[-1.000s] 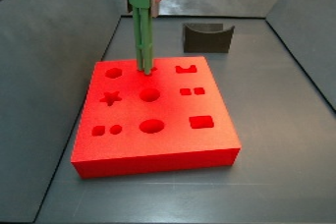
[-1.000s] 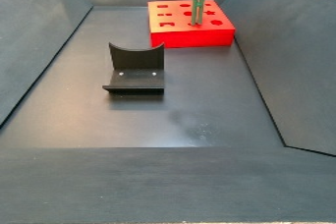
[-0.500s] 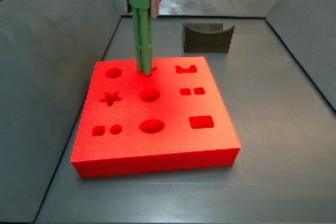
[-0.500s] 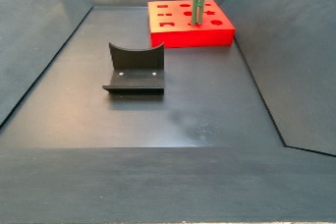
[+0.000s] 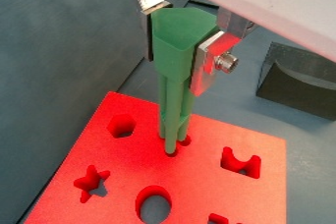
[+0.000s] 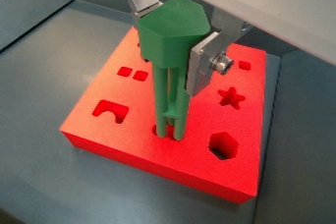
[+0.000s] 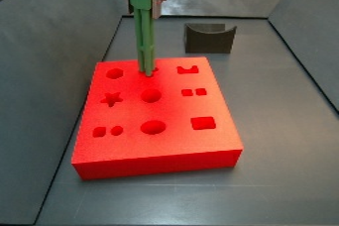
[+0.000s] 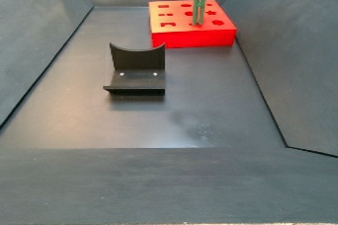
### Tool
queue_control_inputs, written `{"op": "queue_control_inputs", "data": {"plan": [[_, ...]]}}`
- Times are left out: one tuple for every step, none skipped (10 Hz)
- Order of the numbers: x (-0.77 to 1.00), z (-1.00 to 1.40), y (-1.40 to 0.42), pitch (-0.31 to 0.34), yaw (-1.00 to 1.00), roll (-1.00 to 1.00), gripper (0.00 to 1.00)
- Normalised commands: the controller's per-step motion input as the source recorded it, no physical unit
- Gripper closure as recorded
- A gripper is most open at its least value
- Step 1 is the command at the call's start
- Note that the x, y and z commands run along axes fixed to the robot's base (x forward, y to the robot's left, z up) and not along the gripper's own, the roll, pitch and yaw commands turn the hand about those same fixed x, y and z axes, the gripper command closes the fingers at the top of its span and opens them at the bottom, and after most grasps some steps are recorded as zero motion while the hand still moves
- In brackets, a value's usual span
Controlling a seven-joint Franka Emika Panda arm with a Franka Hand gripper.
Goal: Pick up the 3 prong object. Move up. Move to above the board. Insert the 3 prong object.
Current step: Insert the 3 prong object.
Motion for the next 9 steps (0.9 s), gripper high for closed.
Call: {"op": "queue_control_inputs", "data": {"plan": [[0.06, -0.02, -0.04, 0.000, -0.17, 0.00, 1.00], [0.09, -0.03, -0.01, 0.000, -0.17, 0.00, 1.00], [0.08, -0.03, 0.00, 0.000, -0.10, 0.00, 1.00], [0.06, -0.05, 0.00, 0.000, -0.09, 0.00, 1.00], [0.05, -0.08, 0.00, 0.000, -0.08, 0.00, 1.00], [0.06, -0.09, 0.00, 0.000, -0.07, 0.00, 1.00], [0.07, -0.10, 0.00, 0.000, -0.06, 0.00, 1.00], [0.05, -0.09, 0.00, 0.000, -0.05, 0.00, 1.00], [0.06, -0.13, 0.00, 0.000, -0.04, 0.00, 1.00]]}}
